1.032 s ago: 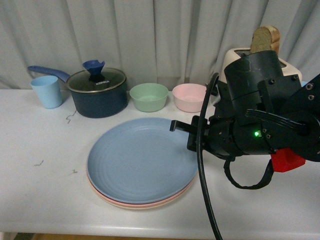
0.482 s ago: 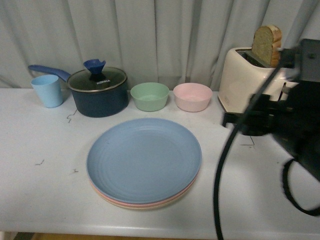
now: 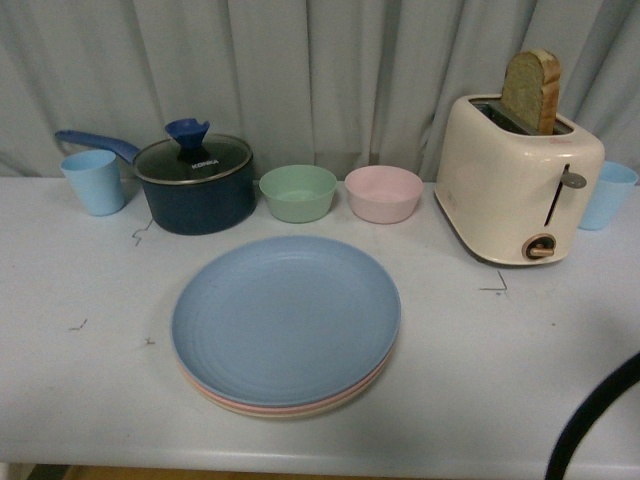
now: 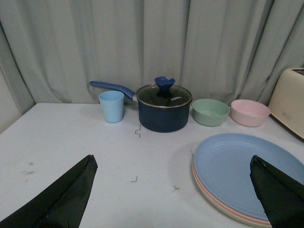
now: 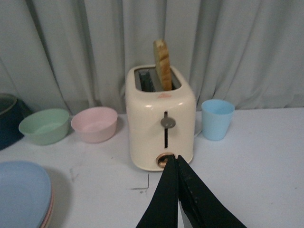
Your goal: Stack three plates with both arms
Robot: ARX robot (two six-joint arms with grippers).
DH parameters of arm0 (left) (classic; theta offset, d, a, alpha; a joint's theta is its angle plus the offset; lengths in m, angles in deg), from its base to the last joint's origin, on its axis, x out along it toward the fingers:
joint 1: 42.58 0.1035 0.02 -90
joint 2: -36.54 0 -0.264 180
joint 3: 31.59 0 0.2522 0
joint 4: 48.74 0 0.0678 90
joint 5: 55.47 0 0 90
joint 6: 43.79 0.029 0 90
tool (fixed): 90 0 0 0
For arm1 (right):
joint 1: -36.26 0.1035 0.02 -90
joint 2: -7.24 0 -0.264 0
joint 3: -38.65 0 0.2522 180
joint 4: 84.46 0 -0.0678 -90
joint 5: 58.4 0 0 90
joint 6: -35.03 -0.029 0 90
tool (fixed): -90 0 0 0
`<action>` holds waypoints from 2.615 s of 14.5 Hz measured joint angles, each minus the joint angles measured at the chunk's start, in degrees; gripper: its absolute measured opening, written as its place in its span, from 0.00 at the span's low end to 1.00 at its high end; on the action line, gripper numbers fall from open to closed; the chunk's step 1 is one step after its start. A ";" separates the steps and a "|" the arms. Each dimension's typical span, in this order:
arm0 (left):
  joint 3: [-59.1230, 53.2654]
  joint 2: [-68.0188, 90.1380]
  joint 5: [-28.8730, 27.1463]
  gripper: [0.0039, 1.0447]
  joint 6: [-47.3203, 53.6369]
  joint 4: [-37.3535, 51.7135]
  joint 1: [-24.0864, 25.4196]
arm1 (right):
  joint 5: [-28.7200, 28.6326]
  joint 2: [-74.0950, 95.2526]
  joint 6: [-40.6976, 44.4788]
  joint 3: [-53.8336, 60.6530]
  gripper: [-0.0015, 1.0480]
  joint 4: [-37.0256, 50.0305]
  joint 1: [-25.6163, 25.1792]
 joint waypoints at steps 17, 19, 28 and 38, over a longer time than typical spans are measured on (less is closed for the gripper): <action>0.00 0.00 0.00 0.94 0.00 0.02 0.00 | -9.42 -61.31 0.13 14.62 0.02 -43.98 -10.01; 0.00 0.00 0.00 0.94 0.00 0.02 0.00 | -9.42 -65.42 0.13 14.62 0.02 -47.98 -10.01; 0.00 0.00 0.00 0.94 0.00 0.02 0.00 | -9.42 -78.93 0.13 14.62 0.02 -61.16 -10.01; 0.00 0.00 0.02 0.94 0.00 0.02 0.00 | -9.60 -90.14 0.17 14.62 0.49 -72.98 -10.01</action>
